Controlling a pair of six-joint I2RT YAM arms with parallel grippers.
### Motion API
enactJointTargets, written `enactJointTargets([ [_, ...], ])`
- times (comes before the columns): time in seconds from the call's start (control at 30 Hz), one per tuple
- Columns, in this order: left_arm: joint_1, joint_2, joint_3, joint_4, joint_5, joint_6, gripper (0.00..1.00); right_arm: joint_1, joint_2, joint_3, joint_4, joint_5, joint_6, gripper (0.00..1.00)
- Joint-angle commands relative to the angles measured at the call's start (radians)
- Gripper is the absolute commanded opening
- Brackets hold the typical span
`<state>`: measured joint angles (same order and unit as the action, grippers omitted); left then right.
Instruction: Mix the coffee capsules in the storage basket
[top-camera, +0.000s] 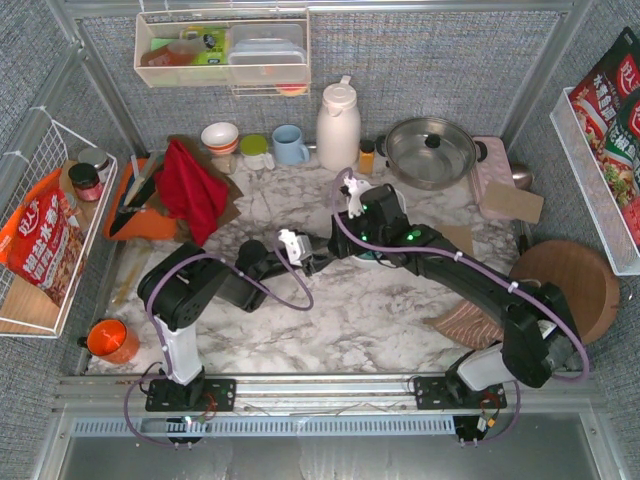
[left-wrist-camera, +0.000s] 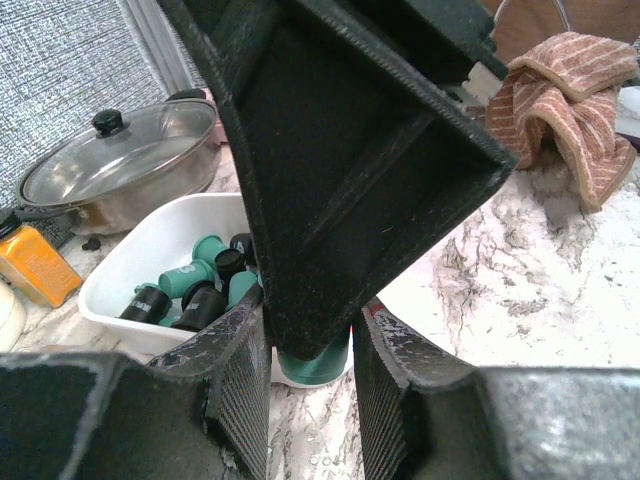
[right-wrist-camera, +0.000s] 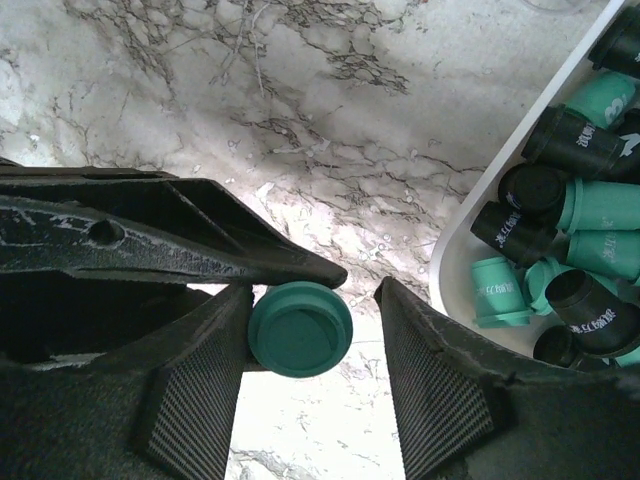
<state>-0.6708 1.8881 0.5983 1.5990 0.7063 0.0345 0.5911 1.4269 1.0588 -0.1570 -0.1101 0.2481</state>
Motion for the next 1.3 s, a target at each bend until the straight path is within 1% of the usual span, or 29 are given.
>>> enactJointTargets([
  [0.0,-0.006,-0.006,0.008,0.074,0.008,0.007,0.31,0.003,0.012,0.013,-0.013,-0.006,0.006,0.55],
  [0.1,-0.008,-0.005,0.011,0.074,0.005,0.007,0.31,0.003,0.013,0.015,-0.007,-0.026,0.015,0.42],
  [0.17,-0.009,-0.003,0.012,0.075,-0.002,0.006,0.32,0.002,0.013,0.018,-0.009,-0.034,0.018,0.38],
  [0.23,-0.009,-0.003,0.012,0.073,-0.013,0.002,0.37,0.003,0.011,0.017,-0.013,-0.033,0.019,0.35],
  [0.3,-0.009,-0.002,0.012,0.073,-0.022,0.001,0.44,0.003,0.005,0.017,-0.018,-0.025,0.017,0.32],
  [0.47,-0.009,0.004,0.003,0.073,-0.021,0.004,0.56,-0.002,-0.024,0.000,-0.019,0.026,0.020,0.30],
  [0.7,-0.009,-0.001,-0.022,0.072,-0.023,0.007,0.64,-0.028,-0.085,-0.024,-0.020,0.122,0.018,0.29],
  [0.77,-0.009,-0.007,-0.031,0.072,-0.037,0.007,0.67,-0.034,-0.093,-0.024,-0.035,0.193,-0.014,0.29],
  [0.83,-0.009,-0.019,-0.044,0.072,-0.084,0.002,0.73,-0.036,-0.088,-0.016,-0.056,0.294,-0.070,0.29],
  [0.87,-0.010,-0.028,-0.053,0.071,-0.117,-0.001,0.90,-0.038,-0.081,-0.012,-0.062,0.349,-0.098,0.29],
  [0.9,-0.009,-0.041,-0.059,0.067,-0.163,-0.006,0.98,-0.043,-0.072,-0.009,-0.060,0.392,-0.126,0.29],
  [1.0,-0.009,-0.076,-0.070,0.024,-0.336,-0.025,0.99,-0.075,-0.019,0.006,-0.035,0.482,-0.182,0.29],
  [1.13,-0.009,-0.122,-0.089,-0.024,-0.516,-0.049,0.99,-0.125,0.103,0.061,-0.032,0.526,-0.213,0.29],
  [1.27,-0.009,-0.168,-0.120,-0.049,-0.669,-0.056,0.99,-0.149,0.222,0.150,-0.131,0.534,-0.210,0.30],
])
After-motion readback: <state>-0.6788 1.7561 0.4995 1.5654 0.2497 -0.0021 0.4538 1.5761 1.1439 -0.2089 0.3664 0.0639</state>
